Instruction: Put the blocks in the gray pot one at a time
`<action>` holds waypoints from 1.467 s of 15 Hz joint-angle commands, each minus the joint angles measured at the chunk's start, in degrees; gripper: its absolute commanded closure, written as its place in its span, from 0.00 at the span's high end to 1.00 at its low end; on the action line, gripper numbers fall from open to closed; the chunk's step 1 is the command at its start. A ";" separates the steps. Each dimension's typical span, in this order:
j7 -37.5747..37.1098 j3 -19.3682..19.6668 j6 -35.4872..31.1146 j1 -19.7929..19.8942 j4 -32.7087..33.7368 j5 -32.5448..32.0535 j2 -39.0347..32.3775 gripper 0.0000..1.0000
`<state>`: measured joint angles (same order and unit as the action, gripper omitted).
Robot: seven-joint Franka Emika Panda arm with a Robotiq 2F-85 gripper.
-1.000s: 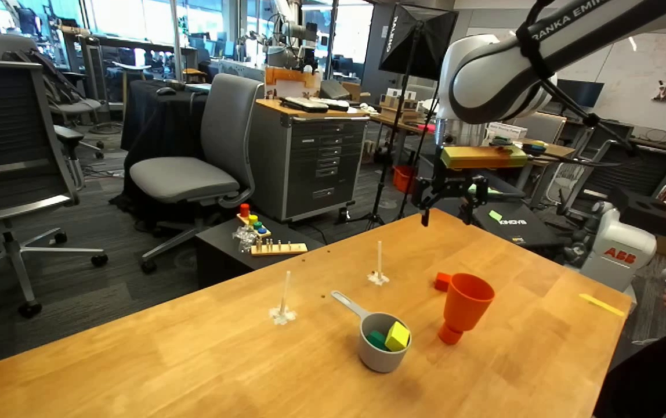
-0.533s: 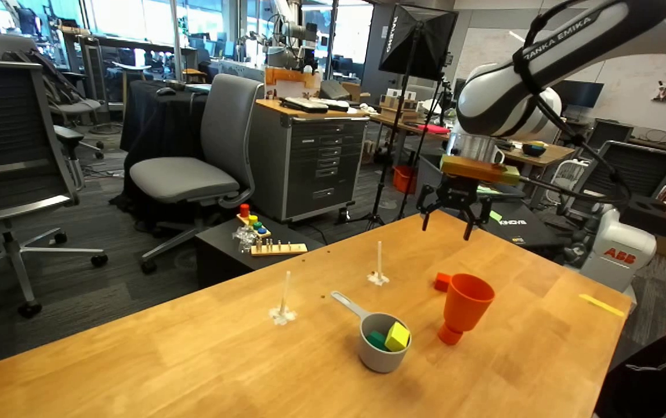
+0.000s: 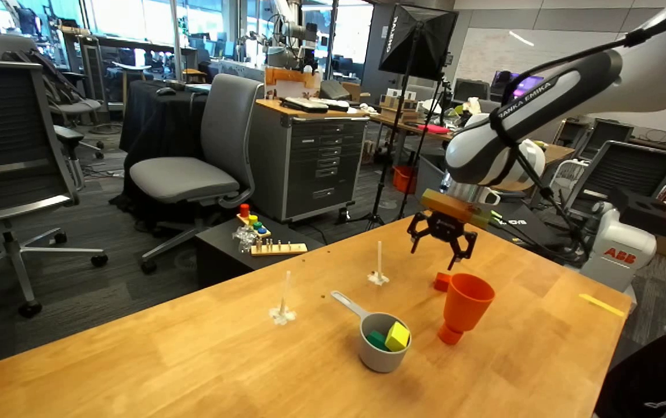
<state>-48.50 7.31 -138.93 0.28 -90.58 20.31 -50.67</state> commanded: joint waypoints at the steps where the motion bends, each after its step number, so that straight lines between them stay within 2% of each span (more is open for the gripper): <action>1: -5.33 -0.27 -0.07 -0.90 1.30 -0.08 -2.56 1.00; 7: -9.55 0.10 1.71 -2.20 -0.19 -1.69 -0.75 1.00; 12: -9.87 -0.67 3.73 -1.18 -1.63 -1.19 0.28 1.00; 22: -9.20 -0.96 3.89 -1.53 -9.54 -0.98 4.60 1.00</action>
<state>-57.31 6.96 -135.38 -1.52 -95.95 19.63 -49.63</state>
